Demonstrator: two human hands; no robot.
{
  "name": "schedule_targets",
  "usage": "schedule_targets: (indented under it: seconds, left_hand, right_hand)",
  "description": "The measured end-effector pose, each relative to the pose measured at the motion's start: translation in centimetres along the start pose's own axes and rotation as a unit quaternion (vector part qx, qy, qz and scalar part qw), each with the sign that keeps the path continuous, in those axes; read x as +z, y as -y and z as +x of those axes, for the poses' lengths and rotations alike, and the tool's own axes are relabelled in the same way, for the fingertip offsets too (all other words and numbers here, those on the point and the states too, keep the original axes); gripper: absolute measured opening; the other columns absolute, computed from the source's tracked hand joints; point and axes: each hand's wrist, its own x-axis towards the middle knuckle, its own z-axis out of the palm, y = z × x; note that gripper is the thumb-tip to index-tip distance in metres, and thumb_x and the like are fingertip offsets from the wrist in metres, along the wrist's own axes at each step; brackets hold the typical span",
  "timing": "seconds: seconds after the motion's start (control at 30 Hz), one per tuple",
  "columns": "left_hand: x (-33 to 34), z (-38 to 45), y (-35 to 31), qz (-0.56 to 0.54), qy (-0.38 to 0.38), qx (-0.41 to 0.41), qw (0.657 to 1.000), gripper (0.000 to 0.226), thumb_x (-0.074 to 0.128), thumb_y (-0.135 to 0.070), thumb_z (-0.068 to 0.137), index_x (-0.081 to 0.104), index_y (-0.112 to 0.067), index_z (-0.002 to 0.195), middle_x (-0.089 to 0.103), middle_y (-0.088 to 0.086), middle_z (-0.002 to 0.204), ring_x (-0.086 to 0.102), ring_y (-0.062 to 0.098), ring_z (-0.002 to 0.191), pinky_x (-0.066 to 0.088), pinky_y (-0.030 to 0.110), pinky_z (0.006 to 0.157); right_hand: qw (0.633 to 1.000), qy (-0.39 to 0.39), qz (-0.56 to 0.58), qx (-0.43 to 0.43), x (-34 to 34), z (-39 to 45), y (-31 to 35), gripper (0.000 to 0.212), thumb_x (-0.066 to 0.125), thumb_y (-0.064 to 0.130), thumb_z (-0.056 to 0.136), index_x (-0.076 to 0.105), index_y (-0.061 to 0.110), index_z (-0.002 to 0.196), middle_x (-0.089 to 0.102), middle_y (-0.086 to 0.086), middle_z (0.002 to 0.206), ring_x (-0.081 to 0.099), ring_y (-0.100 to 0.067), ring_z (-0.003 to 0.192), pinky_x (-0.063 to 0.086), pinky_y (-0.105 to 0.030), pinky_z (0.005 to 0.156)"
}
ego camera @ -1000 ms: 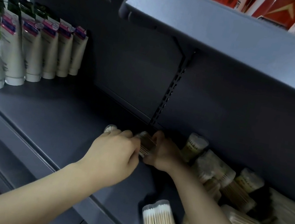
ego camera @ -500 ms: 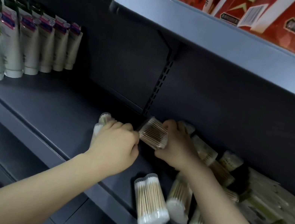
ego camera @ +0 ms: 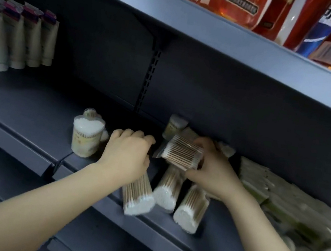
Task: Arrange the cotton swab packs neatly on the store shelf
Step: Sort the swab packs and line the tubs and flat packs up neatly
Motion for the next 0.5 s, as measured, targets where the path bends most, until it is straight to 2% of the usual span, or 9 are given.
schedule_targets:
  seconds: [0.1,0.27,0.4,0.5]
  left_hand:
    - [0.2,0.0,-1.7,-0.003,0.000,0.018,1.000,0.045,0.045,-0.027,0.091,0.039,-0.029,0.136,0.050,-0.004,0.125,0.043,0.020,0.116,0.027,0.031,0.096]
    - [0.8,0.4,-4.4,-0.017,0.030,0.045,0.998,0.041,0.050,-0.037,0.089,0.047,-0.033,0.130,0.052,-0.003,0.122,0.043,0.021,0.115,0.026,0.033,0.097]
    - [1.3,0.5,-6.7,-0.035,0.045,0.084,0.995,0.055,0.056,-0.039,0.087,0.035,-0.035,0.138,0.046,-0.003,0.131,0.040,0.022,0.119,0.027,0.033,0.099]
    - [1.9,0.6,-8.2,-0.063,0.044,0.128,0.989,0.060,0.058,-0.036,0.087,0.032,-0.036,0.141,0.043,-0.003,0.136,0.039,0.021,0.122,0.029,0.032,0.099]
  right_hand:
    - [0.999,-0.001,0.032,0.020,-1.0,-1.7,-1.3,0.060,0.069,0.017,0.072,0.042,0.020,0.125,0.043,0.011,0.108,0.048,-0.010,0.103,0.037,-0.020,0.073]
    - [0.999,-0.013,0.033,0.037,-2.0,-4.1,-3.9,0.063,0.076,0.019,0.066,0.044,0.023,0.120,0.048,0.002,0.117,0.050,-0.013,0.103,0.037,-0.023,0.073]
    - [0.997,-0.018,0.051,0.047,-3.1,-6.0,-5.3,0.059,0.074,0.019,0.069,0.045,0.022,0.120,0.048,0.007,0.108,0.053,-0.011,0.097,0.042,-0.025,0.073]
    - [0.995,-0.011,0.077,0.054,-3.8,-7.2,-6.3,0.053,0.070,0.015,0.069,0.043,0.028,0.113,0.052,0.006,0.110,0.053,-0.010,0.098,0.041,-0.024,0.073]
